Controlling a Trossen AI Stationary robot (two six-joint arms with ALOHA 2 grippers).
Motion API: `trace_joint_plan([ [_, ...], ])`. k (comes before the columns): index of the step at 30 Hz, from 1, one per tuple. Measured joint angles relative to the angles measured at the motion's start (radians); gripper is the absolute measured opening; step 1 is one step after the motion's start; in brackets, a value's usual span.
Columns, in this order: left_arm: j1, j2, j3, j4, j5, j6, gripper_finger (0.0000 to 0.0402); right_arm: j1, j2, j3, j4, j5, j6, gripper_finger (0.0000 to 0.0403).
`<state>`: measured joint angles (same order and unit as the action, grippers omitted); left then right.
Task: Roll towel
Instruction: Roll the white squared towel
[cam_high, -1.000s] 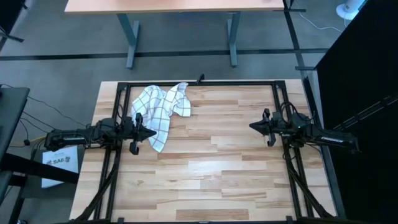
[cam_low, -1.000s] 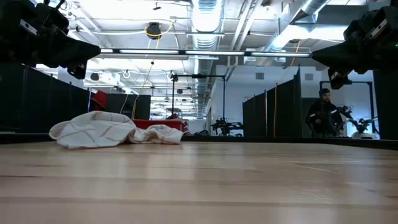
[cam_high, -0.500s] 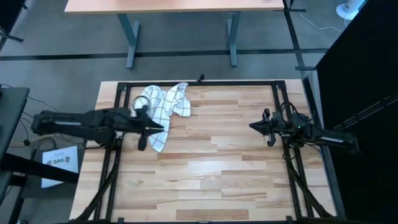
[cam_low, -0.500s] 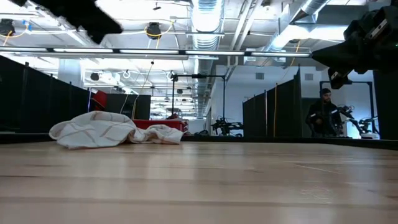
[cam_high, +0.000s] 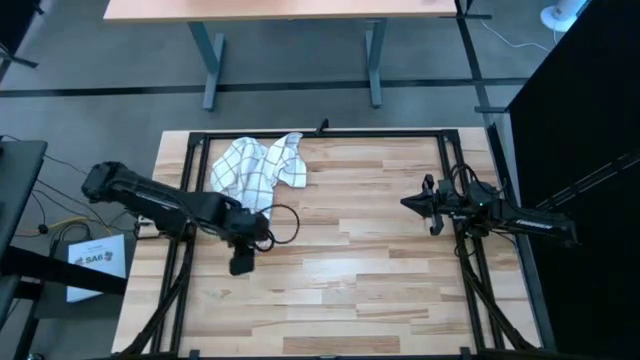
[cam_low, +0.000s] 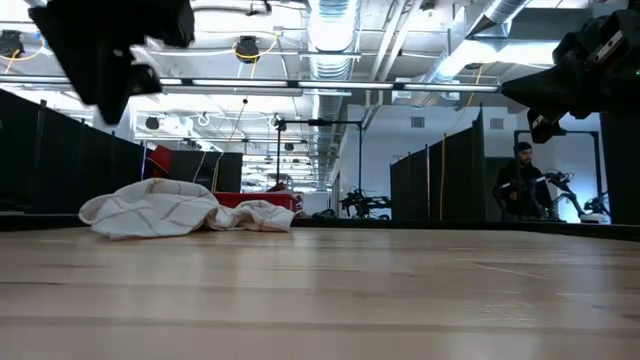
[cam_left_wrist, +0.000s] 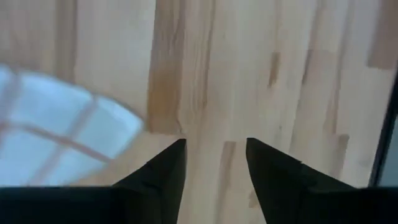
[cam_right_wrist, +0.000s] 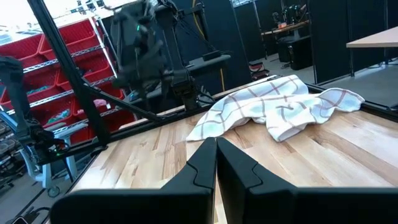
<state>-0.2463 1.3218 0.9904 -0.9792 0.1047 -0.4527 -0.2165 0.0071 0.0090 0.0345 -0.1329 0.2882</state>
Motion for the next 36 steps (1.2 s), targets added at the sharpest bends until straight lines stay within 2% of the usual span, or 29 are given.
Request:
trace_joint_plan([
  [5,-0.042,0.168,0.0,0.008,-0.019,-0.084,0.0153,0.0,0.0,0.0,0.0,0.0,0.002,0.0],
  [12,-0.036,0.318,0.0,0.047,-0.164,-0.158,0.015,0.0,0.0,0.0,-0.001,0.0,0.059,0.0],
  [16,-0.005,0.317,0.002,0.057,-0.229,-0.221,0.015,0.001,0.0,0.0,-0.004,0.0,0.06,0.0],
  [20,0.034,0.288,0.001,0.034,-0.236,-0.231,0.015,0.0,0.0,0.0,-0.005,0.0,0.062,0.0],
  [23,0.065,0.268,-0.033,0.048,-0.181,-0.234,0.015,0.0,0.0,0.001,-0.005,0.0,0.062,0.0],
  [30,0.131,0.176,-0.094,0.114,-0.125,-0.294,0.015,0.001,0.0,0.001,-0.007,0.0,0.062,0.0],
  [36,0.135,0.196,-0.096,0.114,-0.108,-0.292,0.015,0.001,0.0,0.001,-0.007,0.0,0.062,0.0],
])
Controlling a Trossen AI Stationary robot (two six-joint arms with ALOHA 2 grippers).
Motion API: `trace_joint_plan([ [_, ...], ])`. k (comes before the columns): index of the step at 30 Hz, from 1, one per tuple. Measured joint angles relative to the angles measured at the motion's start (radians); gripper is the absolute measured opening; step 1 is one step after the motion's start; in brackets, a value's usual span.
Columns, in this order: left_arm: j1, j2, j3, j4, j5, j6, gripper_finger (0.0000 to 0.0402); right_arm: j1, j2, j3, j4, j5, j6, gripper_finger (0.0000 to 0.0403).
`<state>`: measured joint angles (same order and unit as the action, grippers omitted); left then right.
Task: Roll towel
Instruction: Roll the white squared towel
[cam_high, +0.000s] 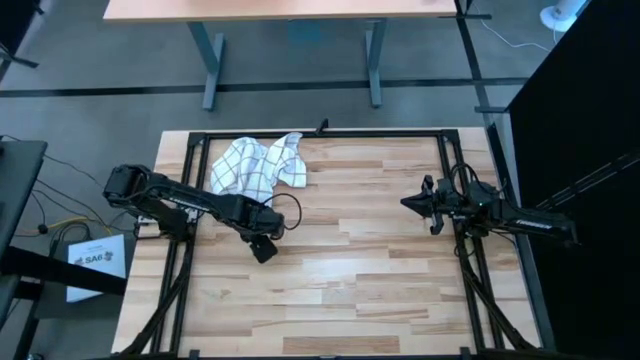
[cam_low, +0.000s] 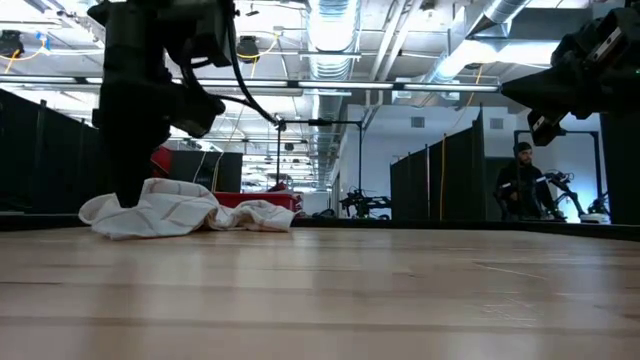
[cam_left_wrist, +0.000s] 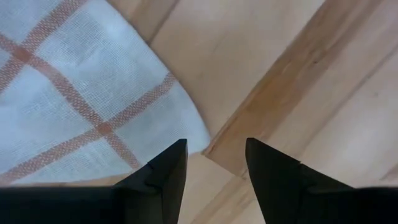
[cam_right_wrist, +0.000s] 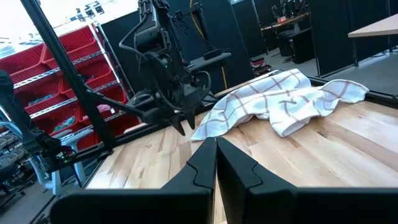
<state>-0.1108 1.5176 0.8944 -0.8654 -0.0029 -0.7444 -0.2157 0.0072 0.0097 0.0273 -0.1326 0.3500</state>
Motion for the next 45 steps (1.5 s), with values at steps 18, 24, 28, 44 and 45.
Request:
trace_joint_plan([
  [18,0.006,0.087,-0.06,0.063,-0.024,-0.004,0.015,0.0,0.0,0.0,-0.001,0.0,-0.002,0.0],
  [24,0.006,0.084,-0.075,0.093,-0.021,0.006,0.0118,0.0,0.0,0.0,-0.001,0.0,-0.002,0.0],
  [28,0.006,0.082,-0.075,0.103,-0.013,0.046,0.0024,0.0,0.0,0.0,-0.001,0.0,-0.002,0.0],
  [44,-0.006,-0.088,0.109,0.068,0.086,0.086,0.0009,-0.001,0.0,0.0,0.016,-0.001,0.106,0.0],
  [45,-0.011,-0.108,0.123,0.069,0.086,0.084,0.0009,-0.001,0.0,0.0,0.017,-0.001,0.137,0.0],
])
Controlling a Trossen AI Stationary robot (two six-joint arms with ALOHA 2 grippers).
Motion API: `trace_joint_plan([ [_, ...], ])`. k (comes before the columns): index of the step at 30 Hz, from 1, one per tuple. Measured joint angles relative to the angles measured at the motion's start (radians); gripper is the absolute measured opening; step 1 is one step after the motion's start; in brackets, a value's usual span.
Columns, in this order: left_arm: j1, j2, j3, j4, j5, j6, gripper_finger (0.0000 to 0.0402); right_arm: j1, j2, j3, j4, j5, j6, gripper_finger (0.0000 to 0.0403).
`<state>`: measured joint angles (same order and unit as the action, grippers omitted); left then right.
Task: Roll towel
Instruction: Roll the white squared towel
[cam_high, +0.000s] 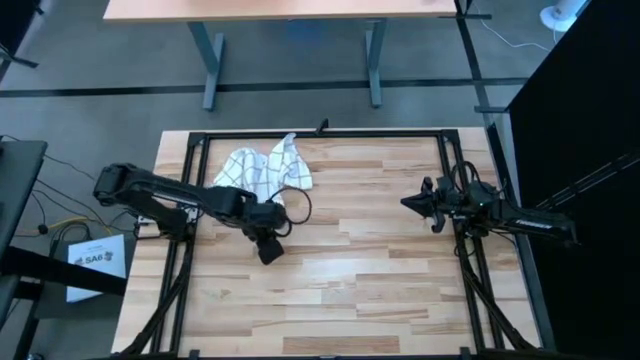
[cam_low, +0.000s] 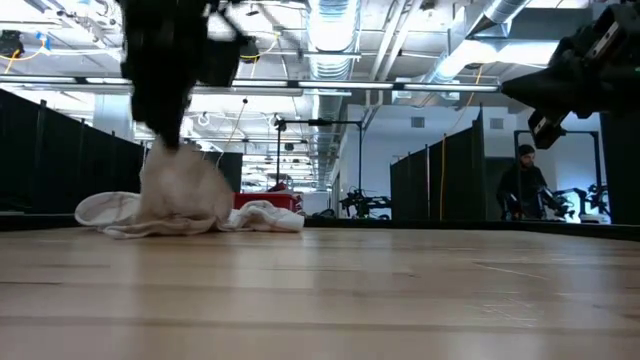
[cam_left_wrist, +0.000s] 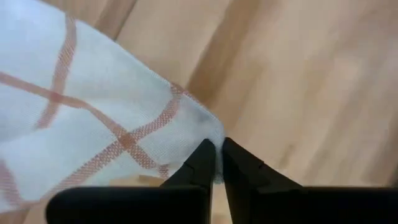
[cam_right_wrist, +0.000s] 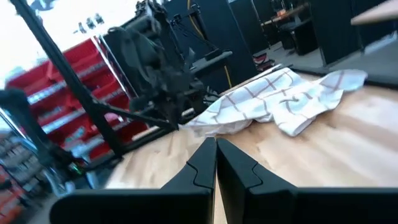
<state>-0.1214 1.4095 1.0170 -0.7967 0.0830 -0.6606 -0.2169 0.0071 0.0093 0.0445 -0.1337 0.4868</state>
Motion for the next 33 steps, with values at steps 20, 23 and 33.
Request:
trace_joint_plan([
  [20,-0.046,-0.081,0.081,0.0,-0.016,-0.014,0.0009,-0.001,0.74,0.182,0.321,0.004,-0.343,0.0],
  [23,-0.056,-0.081,0.081,-0.001,-0.021,-0.017,0.0009,-0.037,0.996,0.341,0.315,-0.003,-0.423,0.0],
  [33,-0.206,-0.081,0.081,0.012,-0.017,-0.073,0.0009,-0.144,1.568,0.892,0.179,-0.204,-0.677,0.0],
])
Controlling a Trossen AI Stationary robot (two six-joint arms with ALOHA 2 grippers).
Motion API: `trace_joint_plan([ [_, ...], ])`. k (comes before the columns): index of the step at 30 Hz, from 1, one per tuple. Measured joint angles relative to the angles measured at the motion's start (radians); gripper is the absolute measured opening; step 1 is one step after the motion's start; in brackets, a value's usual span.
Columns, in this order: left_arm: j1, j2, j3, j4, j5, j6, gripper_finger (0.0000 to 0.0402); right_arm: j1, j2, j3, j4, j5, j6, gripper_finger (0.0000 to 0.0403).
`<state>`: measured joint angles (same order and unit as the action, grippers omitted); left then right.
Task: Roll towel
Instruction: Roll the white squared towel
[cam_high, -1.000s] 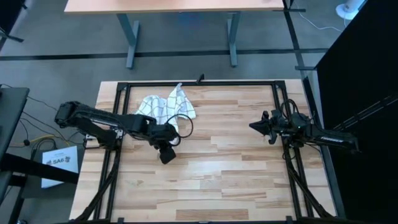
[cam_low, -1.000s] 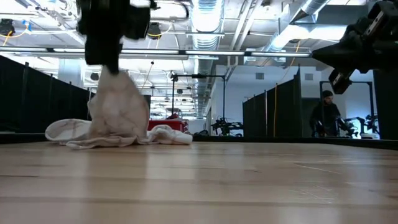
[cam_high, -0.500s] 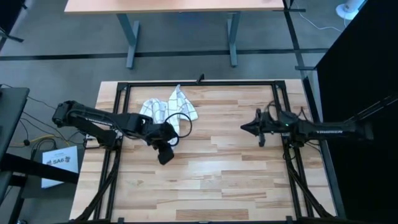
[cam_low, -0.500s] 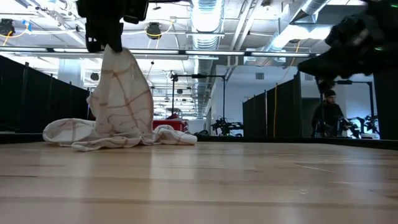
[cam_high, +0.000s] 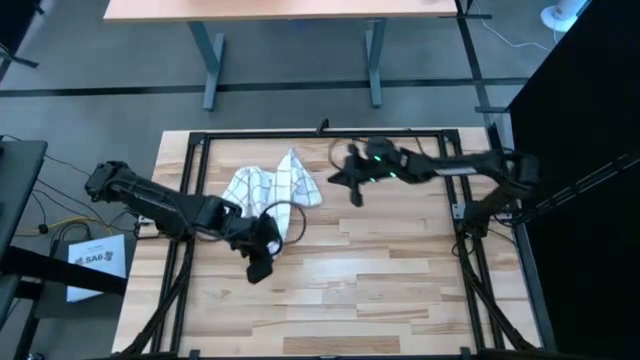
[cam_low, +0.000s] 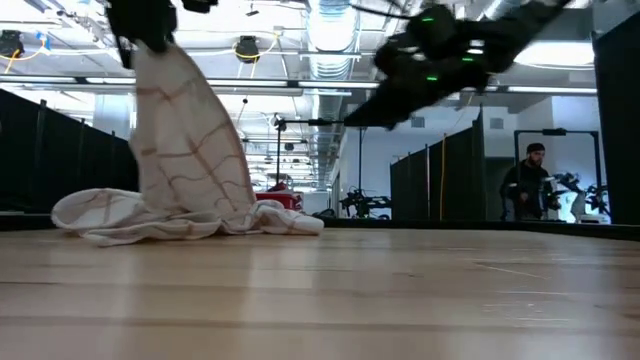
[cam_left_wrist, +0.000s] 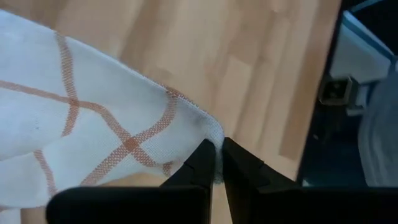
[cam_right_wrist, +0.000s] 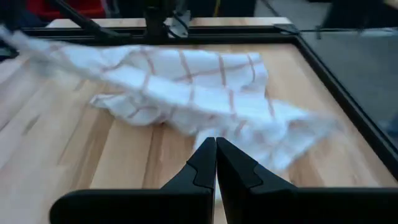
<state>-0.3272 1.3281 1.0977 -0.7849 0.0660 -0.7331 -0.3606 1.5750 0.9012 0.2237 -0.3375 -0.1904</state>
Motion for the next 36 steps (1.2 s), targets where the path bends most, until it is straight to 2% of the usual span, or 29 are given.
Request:
trace_joint_plan([
  [2,-0.042,0.0,0.0,0.001,0.001,-0.027,0.0009,-0.01,0.079,0.114,-0.1,-0.032,-0.049,0.0],
  [9,-0.16,0.0,0.0,0.022,-0.015,-0.137,0.0009,-0.034,0.318,0.445,-0.475,-0.036,-0.213,0.0004],
  [12,-0.2,0.0,0.0,0.022,-0.039,-0.181,0.0009,-0.043,0.398,0.544,-0.593,-0.035,-0.276,0.0023],
  [15,-0.225,0.0,0.0,0.023,-0.066,-0.222,0.0009,-0.043,0.441,0.616,-0.637,-0.029,-0.357,0.0056],
  [22,-0.249,0.0,0.0,0.042,-0.075,-0.259,0.0009,-0.061,0.46,0.665,-0.575,0.083,-0.495,0.013],
  [27,-0.248,0.0,0.0,0.042,-0.078,-0.258,0.0009,-0.09,0.481,0.664,-0.605,0.131,-0.548,0.0167],
  [36,-0.247,-0.001,0.0,0.049,-0.078,-0.256,0.0009,-0.097,0.577,0.734,-0.666,0.128,-0.581,0.0169],
])
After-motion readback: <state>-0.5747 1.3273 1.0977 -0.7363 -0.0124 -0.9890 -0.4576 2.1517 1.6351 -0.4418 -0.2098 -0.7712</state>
